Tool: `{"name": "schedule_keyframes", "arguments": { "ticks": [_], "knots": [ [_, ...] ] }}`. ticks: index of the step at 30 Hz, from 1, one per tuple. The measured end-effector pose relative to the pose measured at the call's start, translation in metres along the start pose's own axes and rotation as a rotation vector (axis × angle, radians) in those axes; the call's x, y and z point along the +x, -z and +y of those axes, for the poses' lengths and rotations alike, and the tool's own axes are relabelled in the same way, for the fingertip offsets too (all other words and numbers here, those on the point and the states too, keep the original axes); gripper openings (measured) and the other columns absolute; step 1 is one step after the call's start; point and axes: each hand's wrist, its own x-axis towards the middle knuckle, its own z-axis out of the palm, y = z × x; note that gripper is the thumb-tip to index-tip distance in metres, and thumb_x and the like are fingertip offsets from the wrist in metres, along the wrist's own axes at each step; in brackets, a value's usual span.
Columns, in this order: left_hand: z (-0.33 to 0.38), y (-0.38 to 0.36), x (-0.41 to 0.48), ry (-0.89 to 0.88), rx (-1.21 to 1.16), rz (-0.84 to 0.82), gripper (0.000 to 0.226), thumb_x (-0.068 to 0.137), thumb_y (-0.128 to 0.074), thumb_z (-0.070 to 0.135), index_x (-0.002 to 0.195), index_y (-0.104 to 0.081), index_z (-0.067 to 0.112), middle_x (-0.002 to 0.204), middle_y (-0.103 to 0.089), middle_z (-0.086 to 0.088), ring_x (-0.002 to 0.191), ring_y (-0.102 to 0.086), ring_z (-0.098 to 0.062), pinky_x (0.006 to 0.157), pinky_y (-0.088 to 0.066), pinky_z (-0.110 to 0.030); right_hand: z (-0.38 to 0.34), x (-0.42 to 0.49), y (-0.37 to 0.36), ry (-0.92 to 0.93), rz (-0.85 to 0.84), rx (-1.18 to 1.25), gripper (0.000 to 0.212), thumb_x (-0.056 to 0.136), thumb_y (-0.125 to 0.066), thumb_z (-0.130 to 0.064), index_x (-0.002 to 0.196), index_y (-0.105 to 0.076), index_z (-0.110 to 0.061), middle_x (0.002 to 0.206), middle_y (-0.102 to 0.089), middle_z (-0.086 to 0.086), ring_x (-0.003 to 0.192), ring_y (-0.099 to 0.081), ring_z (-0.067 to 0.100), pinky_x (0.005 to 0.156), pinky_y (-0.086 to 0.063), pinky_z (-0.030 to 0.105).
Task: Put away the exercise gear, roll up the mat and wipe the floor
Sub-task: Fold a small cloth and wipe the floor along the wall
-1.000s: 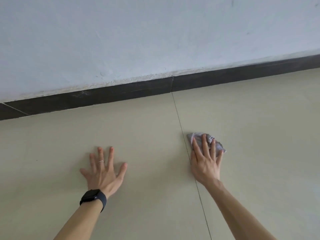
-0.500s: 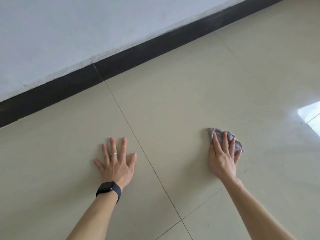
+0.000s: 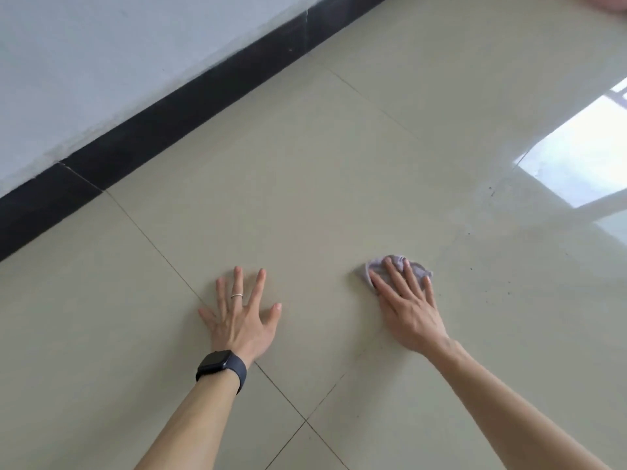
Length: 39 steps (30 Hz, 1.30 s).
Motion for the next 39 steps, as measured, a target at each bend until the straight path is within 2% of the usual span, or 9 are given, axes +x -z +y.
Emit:
{"name": "schedule_keyframes", "arguments": {
  "ticks": [5,8,14,19,23,29,32,36,39],
  "knots": [
    [0.018,0.000,0.011,0.071,0.013,-0.045,0.077,0.088,-0.027,0.077,0.147,0.019,0.055,0.161,0.028,0.006,0.149,0.021,-0.032,0.111,-0.016,-0.068,0.034,0.026,0.018,-0.272,0.009,0.091,0.053,0.104,-0.026,-0.036,0.151,-0.008,-0.050,0.165,0.007,-0.006,0.151,0.015,0.023,0.119,0.001,0.057],
    [0.021,0.006,0.010,0.080,0.033,-0.057,0.079,0.087,-0.028,0.079,0.147,0.017,0.055,0.162,0.026,0.006,0.150,0.018,-0.032,0.111,-0.021,-0.065,-0.011,0.009,0.007,-0.023,-0.017,0.004,0.072,0.095,-0.038,-0.022,0.151,-0.003,-0.049,0.163,0.013,-0.005,0.148,0.021,0.029,0.118,0.002,0.060],
    [0.018,0.029,0.013,0.058,0.110,-0.180,0.084,0.088,-0.037,0.076,0.147,0.019,0.055,0.161,0.029,0.006,0.151,0.014,-0.033,0.114,-0.020,-0.062,-0.044,0.011,0.000,0.365,-0.082,-0.023,0.073,0.088,-0.046,-0.023,0.150,-0.018,-0.049,0.164,-0.005,-0.008,0.151,-0.005,0.028,0.119,-0.007,0.053],
    [0.015,0.052,0.018,0.014,0.128,-0.264,0.080,0.090,-0.040,0.070,0.150,0.010,0.054,0.164,0.019,0.004,0.152,0.007,-0.030,0.116,-0.015,-0.059,0.014,0.097,0.048,-0.156,-0.059,0.092,0.056,0.102,-0.028,-0.030,0.152,-0.010,-0.048,0.165,0.009,-0.007,0.151,0.013,0.024,0.119,-0.003,0.057],
    [0.007,0.078,0.055,-0.051,0.092,-0.012,0.071,0.095,-0.034,0.063,0.154,0.000,0.046,0.166,0.004,0.002,0.152,0.004,-0.026,0.119,-0.013,-0.054,-0.015,0.139,0.065,-0.370,-0.090,0.190,0.056,0.102,-0.026,-0.033,0.153,-0.007,-0.046,0.164,0.013,-0.006,0.150,0.016,0.029,0.117,0.000,0.062],
    [-0.025,0.092,0.128,0.067,0.025,0.106,0.064,0.096,-0.014,0.066,0.149,0.019,0.050,0.162,0.025,0.004,0.150,0.020,-0.027,0.116,-0.003,-0.066,-0.157,0.131,0.012,0.389,-0.005,0.022,0.077,0.087,-0.048,-0.025,0.150,-0.012,-0.050,0.165,-0.006,-0.005,0.151,0.001,0.032,0.116,0.001,0.056],
    [-0.055,0.091,0.149,0.164,-0.027,0.080,0.063,0.090,-0.008,0.074,0.139,0.029,0.059,0.159,0.033,0.009,0.149,0.026,-0.025,0.111,-0.001,-0.072,-0.171,0.152,0.008,0.526,0.051,-0.047,0.077,0.084,-0.052,-0.026,0.149,-0.018,-0.051,0.163,-0.016,-0.008,0.150,-0.010,0.028,0.113,-0.005,0.051],
    [-0.073,0.088,0.157,0.162,-0.043,0.015,0.064,0.084,-0.003,0.081,0.132,0.035,0.063,0.149,0.046,0.015,0.144,0.036,-0.023,0.107,0.002,-0.076,-0.097,0.222,0.043,0.146,0.126,-0.031,0.057,0.102,-0.032,-0.032,0.150,-0.010,-0.052,0.162,0.011,-0.016,0.151,0.012,0.020,0.120,0.001,0.051],
    [-0.074,0.090,0.159,0.144,-0.064,-0.022,0.066,0.083,-0.004,0.083,0.129,0.038,0.063,0.145,0.052,0.015,0.141,0.041,-0.023,0.106,0.004,-0.076,-0.070,0.247,0.066,-0.182,0.085,0.044,0.055,0.102,-0.027,-0.032,0.152,-0.009,-0.049,0.165,0.007,-0.008,0.151,0.012,0.022,0.118,-0.001,0.056]
  ]
}}
